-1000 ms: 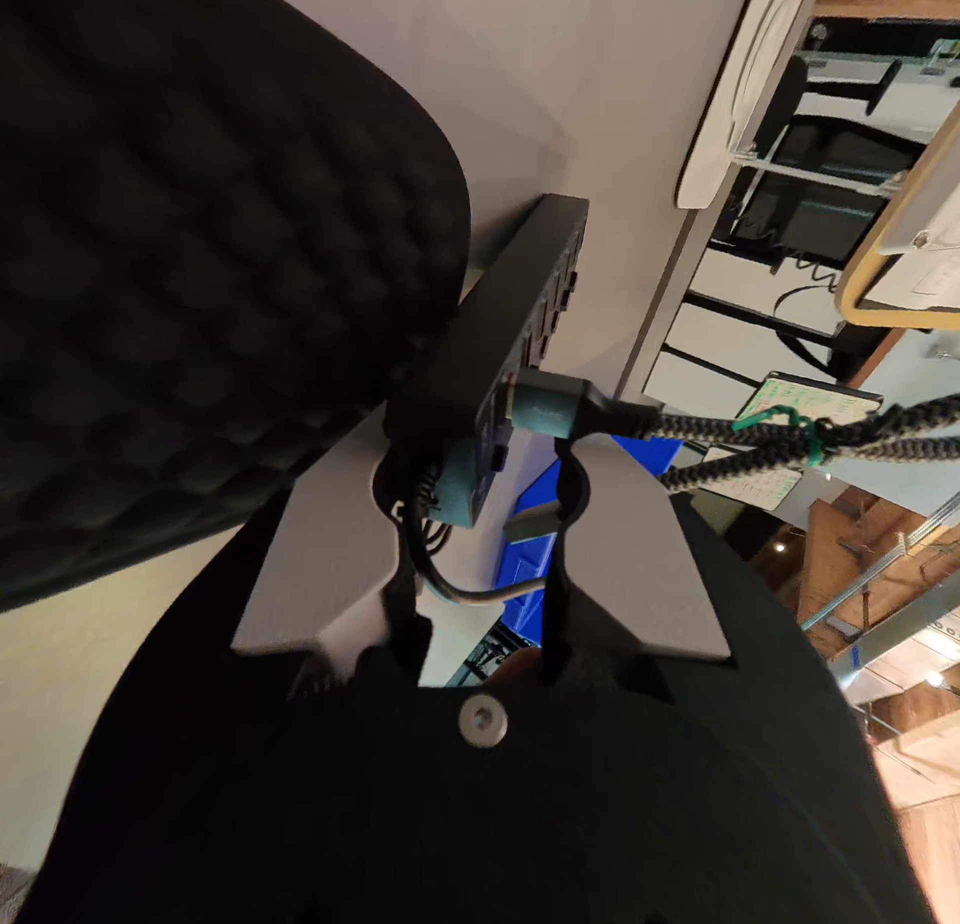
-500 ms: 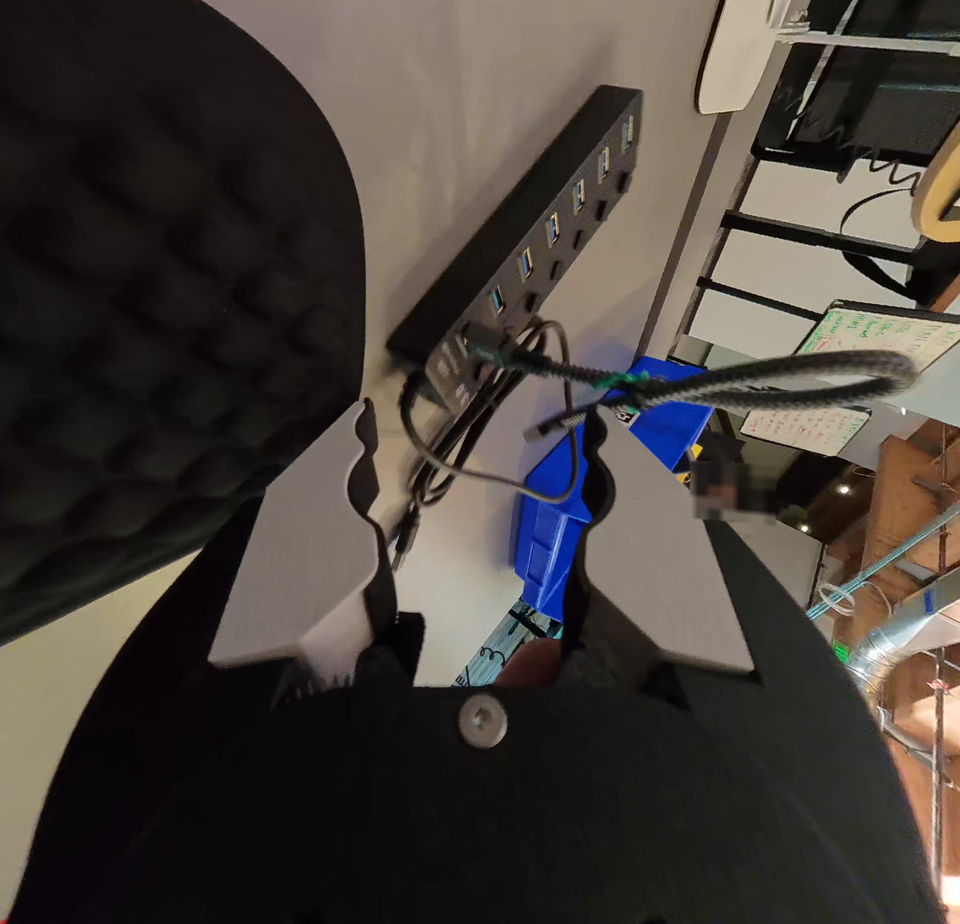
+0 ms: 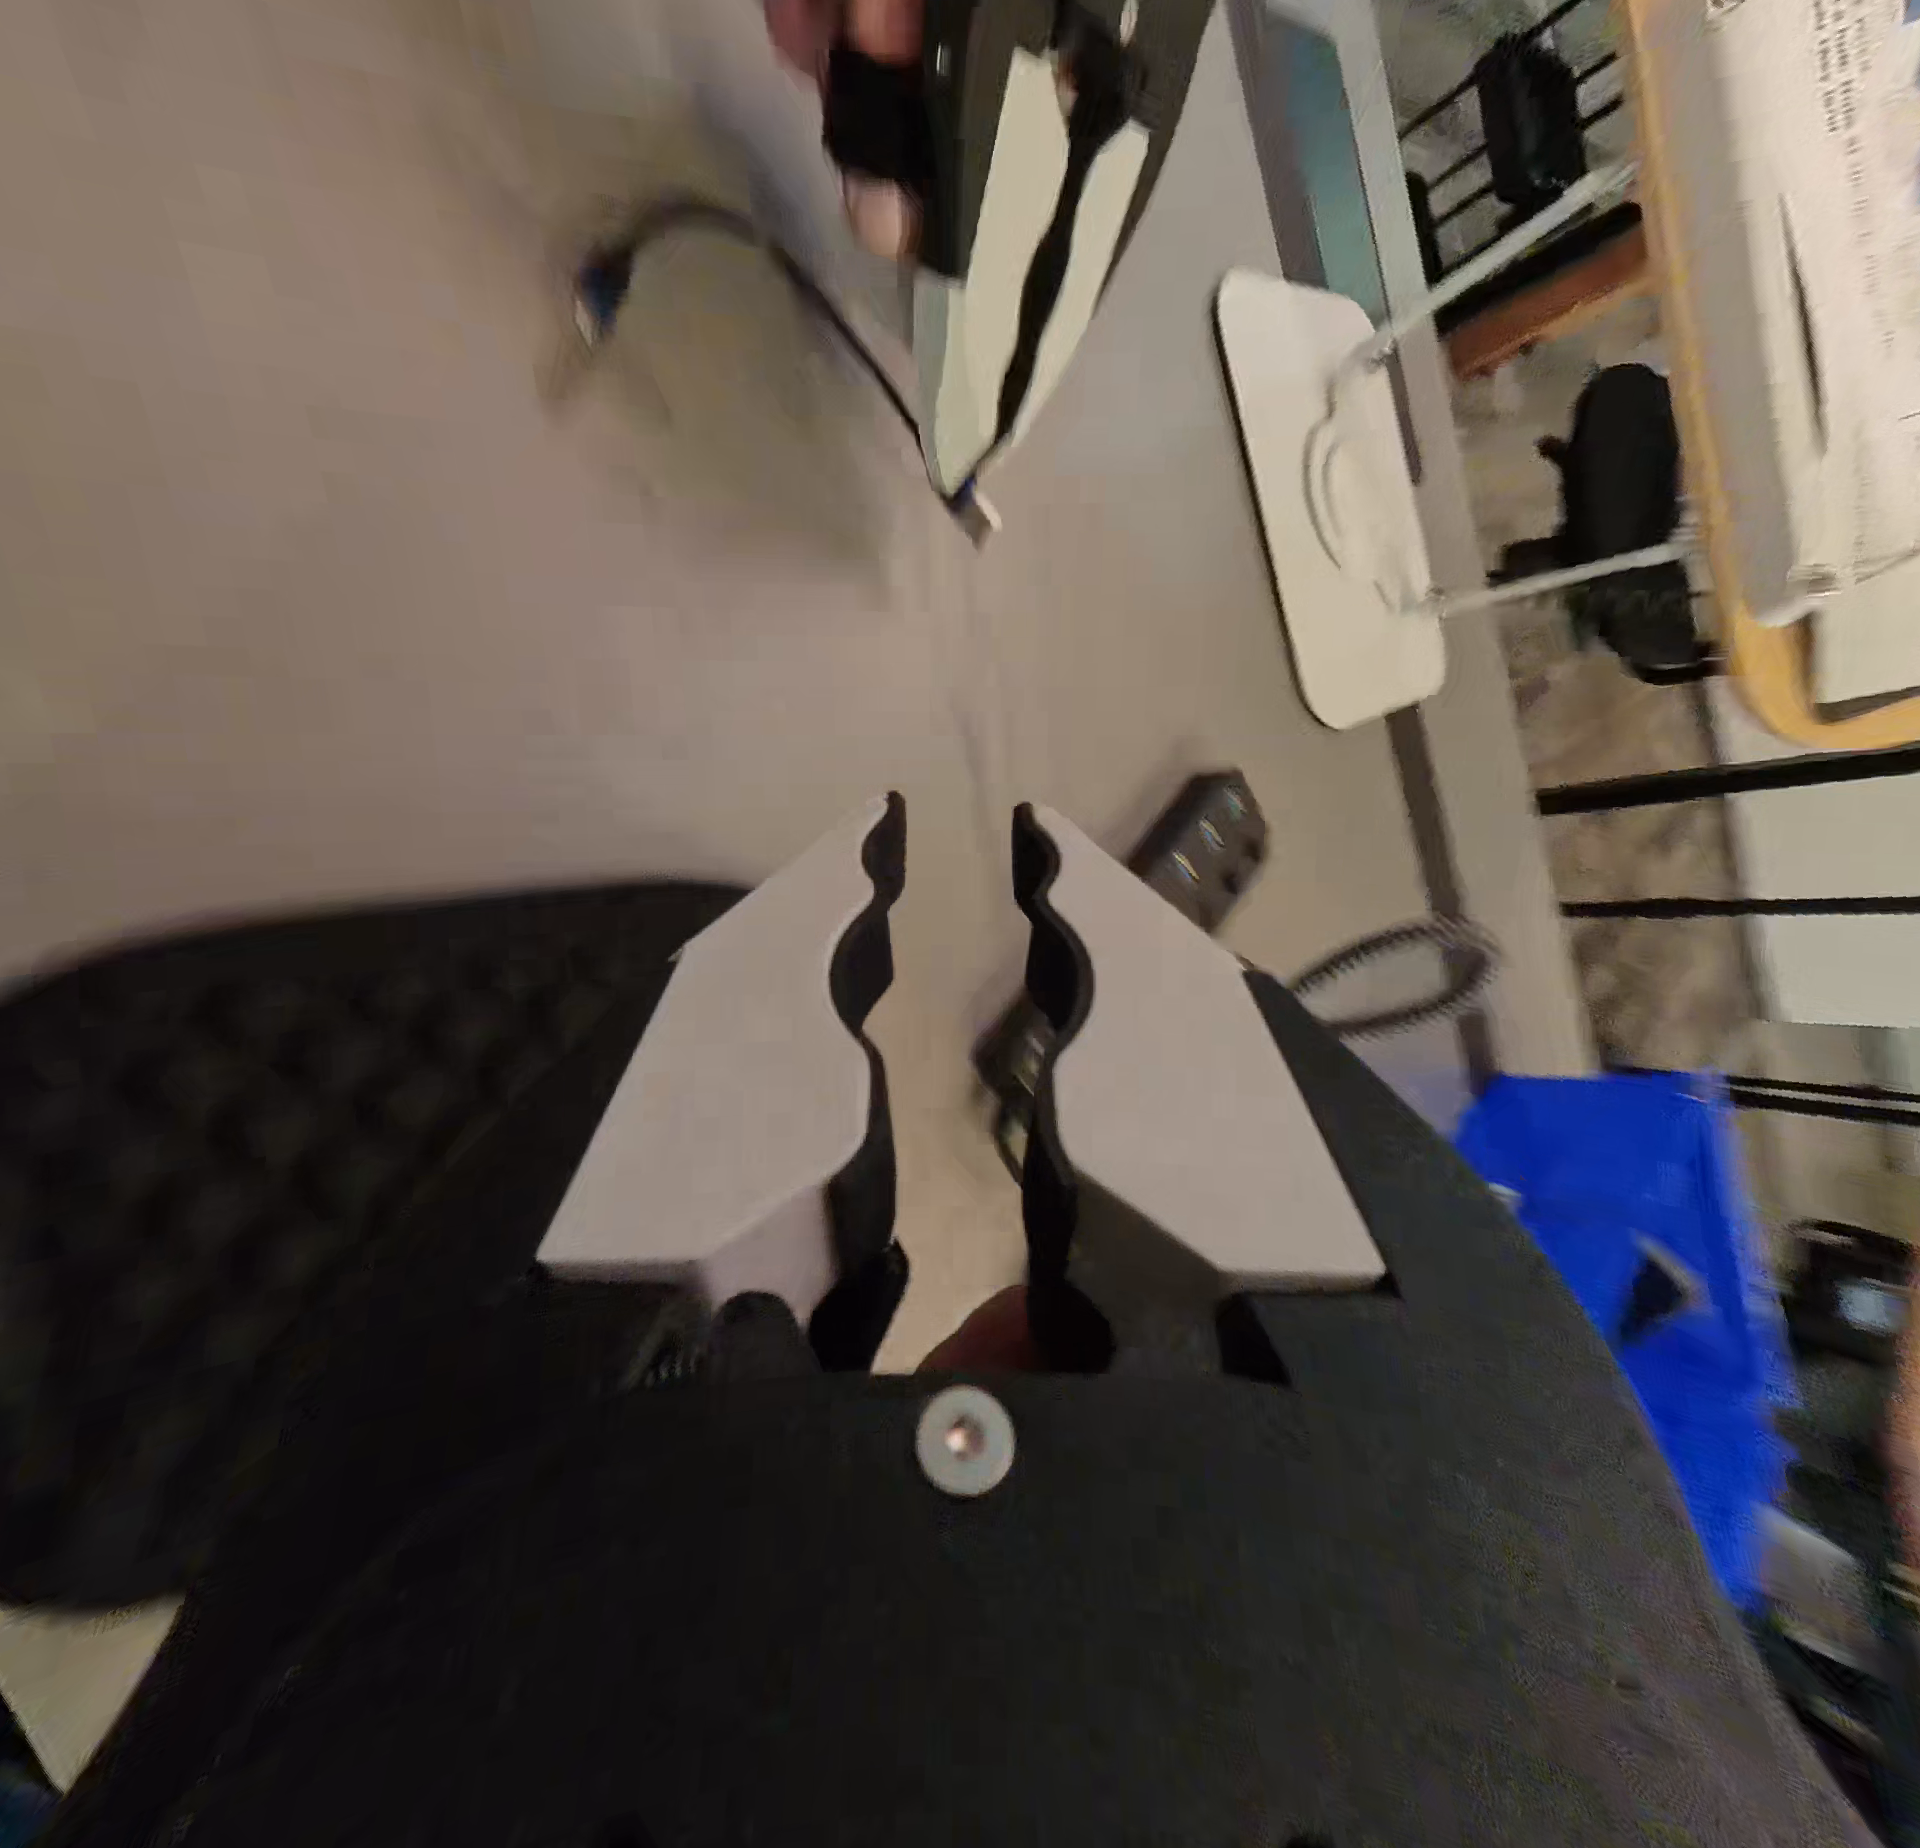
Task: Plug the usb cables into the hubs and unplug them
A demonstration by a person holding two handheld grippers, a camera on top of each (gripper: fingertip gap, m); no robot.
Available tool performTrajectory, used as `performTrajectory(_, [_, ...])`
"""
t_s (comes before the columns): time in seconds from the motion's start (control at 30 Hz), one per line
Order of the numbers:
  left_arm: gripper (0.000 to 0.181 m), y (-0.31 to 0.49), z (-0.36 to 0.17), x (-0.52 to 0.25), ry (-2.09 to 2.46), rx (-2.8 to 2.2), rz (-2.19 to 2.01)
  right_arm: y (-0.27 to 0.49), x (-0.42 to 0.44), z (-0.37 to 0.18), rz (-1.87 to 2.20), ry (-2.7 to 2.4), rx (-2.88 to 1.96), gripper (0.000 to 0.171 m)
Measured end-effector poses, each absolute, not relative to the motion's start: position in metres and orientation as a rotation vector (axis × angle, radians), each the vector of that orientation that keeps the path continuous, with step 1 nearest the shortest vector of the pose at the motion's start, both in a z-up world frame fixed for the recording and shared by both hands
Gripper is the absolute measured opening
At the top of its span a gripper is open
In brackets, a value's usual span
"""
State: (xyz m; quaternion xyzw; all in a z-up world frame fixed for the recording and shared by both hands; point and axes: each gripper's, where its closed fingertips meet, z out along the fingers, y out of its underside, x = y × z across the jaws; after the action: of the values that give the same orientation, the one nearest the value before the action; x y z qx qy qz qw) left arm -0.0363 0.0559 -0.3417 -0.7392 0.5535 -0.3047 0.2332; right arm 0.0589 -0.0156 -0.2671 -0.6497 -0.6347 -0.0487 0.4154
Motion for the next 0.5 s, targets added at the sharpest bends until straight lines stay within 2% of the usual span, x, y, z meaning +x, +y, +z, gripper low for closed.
performTrajectory(0.07, [0.007, 0.043, -0.326, -0.028, 1.538, -1.983, -0.972, -0.008, 0.039, -0.271, 0.048, -1.478, -1.685, 0.018])
performTrajectory(0.17, [0.007, 0.018, -0.302, -0.016, 1.629, -1.860, -1.115, 0.003, 0.019, -0.276, 0.283, -1.335, -1.736, 0.023])
performTrajectory(0.27, [0.007, -0.002, -0.291, -0.010, 1.760, -1.765, -1.143, 0.001, 0.001, -0.271, 0.471, -1.297, -1.696, 0.012])
performTrajectory(0.5, [0.007, -0.018, -0.285, -0.002, 1.911, -1.669, -1.183, -0.007, -0.003, -0.275, 0.532, -1.385, -1.697, 0.007])
